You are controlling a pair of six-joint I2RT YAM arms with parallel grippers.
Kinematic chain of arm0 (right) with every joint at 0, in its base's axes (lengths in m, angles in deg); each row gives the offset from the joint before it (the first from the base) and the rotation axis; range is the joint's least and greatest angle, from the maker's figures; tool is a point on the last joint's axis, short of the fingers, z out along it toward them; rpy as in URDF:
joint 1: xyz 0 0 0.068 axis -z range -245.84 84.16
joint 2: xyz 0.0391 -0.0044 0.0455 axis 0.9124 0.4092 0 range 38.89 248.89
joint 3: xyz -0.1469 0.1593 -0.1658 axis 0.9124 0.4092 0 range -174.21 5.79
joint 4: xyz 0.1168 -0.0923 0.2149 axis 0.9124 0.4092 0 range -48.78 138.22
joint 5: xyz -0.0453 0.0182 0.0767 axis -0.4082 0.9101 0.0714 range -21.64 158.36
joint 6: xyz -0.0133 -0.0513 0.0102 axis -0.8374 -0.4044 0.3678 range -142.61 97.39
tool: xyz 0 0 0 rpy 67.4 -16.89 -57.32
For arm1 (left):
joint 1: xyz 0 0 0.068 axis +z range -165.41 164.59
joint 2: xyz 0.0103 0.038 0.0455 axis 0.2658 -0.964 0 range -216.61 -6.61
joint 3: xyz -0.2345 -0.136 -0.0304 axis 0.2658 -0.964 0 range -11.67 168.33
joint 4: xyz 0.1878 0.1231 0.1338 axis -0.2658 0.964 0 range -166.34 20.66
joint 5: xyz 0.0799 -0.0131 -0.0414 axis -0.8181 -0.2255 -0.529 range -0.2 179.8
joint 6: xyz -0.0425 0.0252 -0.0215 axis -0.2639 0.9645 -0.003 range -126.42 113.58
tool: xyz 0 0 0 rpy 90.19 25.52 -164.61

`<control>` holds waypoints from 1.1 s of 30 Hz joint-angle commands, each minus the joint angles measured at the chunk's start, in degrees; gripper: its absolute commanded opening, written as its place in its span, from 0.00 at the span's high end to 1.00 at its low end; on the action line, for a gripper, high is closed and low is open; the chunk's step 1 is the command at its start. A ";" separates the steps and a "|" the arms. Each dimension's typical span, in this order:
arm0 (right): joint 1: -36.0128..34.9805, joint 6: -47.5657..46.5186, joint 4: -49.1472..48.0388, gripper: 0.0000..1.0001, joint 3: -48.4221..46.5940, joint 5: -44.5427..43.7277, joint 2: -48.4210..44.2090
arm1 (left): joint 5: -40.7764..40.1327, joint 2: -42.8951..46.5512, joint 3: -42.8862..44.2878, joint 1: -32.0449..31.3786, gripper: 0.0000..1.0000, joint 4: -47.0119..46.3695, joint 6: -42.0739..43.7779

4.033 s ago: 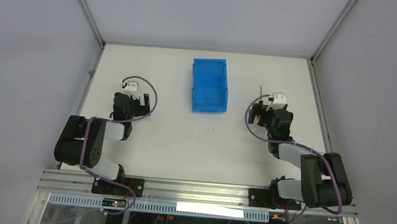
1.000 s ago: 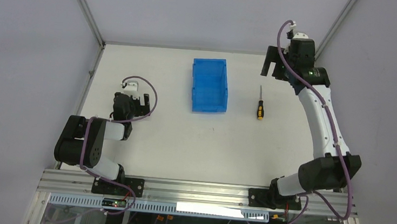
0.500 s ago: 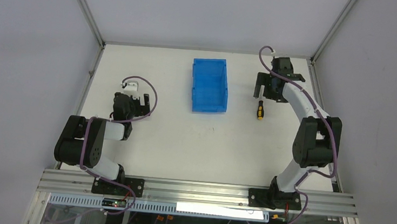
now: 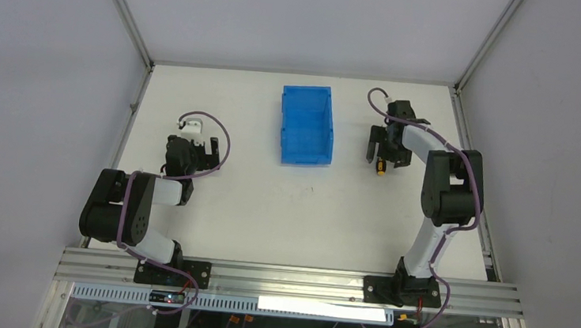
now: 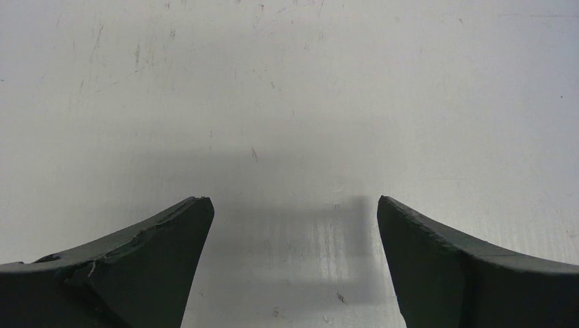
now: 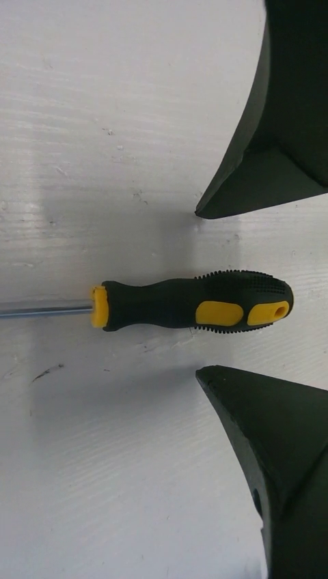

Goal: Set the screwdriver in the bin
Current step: Pick up the screwdriver from the center of the board.

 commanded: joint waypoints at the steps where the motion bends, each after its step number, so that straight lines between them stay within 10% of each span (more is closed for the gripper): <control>1: 0.37 0.49 -3.21 0.23 0.37 1.13 0.47 | 0.77 0.37 1.07 0.76 0.00 -1.61 -0.46; 11: 0.43 0.40 -2.07 0.66 0.21 1.92 -1.93 | 0.78 0.37 1.07 0.71 0.00 -1.61 -0.43; 33: 0.37 0.07 19.00 0.82 -22.32 -0.14 -21.64 | 0.77 0.37 1.07 0.72 0.00 -1.62 -0.46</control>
